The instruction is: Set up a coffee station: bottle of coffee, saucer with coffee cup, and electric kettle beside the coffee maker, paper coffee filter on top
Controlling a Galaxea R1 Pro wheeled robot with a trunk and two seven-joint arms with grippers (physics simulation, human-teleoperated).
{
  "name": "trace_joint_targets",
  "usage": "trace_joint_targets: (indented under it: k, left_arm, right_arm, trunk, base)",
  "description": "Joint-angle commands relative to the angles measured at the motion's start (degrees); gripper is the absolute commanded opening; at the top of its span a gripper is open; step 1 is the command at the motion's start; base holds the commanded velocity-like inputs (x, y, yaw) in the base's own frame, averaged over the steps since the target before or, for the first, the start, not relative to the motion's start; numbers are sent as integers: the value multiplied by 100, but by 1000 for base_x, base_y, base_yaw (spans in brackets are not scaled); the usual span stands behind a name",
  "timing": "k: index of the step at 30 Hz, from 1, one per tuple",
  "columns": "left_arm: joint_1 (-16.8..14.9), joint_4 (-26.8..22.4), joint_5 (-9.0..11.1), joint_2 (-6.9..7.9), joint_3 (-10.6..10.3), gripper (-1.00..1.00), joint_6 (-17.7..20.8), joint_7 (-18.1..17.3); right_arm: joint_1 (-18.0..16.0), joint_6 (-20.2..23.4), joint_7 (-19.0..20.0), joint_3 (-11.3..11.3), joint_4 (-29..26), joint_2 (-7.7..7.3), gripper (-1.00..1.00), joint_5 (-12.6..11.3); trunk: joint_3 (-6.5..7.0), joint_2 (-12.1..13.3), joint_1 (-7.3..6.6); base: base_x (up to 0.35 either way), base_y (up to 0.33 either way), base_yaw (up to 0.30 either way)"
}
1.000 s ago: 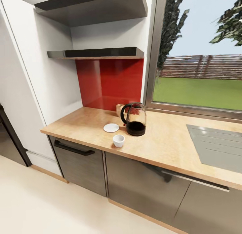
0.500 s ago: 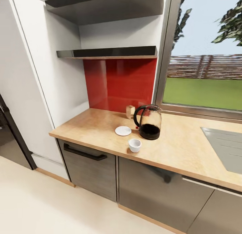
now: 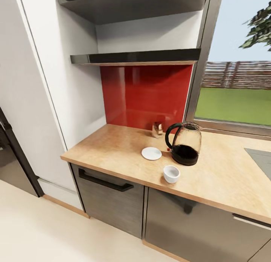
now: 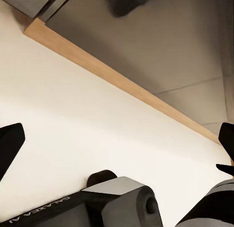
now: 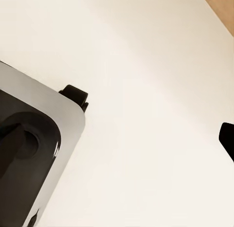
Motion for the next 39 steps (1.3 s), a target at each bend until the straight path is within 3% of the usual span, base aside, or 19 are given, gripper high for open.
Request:
trace_joint_targets:
  k: [1, 9, 39]
  left_arm:
    - [-4, 4, 36, 2, -47, 100, -36, -3]
    - [-4, 4, 36, 2, -45, 100, -36, -3]
    - [-4, 3, 36, 2, -51, 100, -36, -3]
  right_arm:
    - [-3, -22, 8, -14, 1, -2, 100, 60]
    - [-3, -22, 8, -14, 1, -2, 100, 60]
    - [-3, -22, 8, -14, 1, 4, 100, 60]
  trunk:
    - [-6, -3, 2]
    - [-6, -3, 2]
    - [-6, -3, 2]
  base:
    - [189, 264, 0]
    - [112, 185, -65]
    - [3, 36, -242]
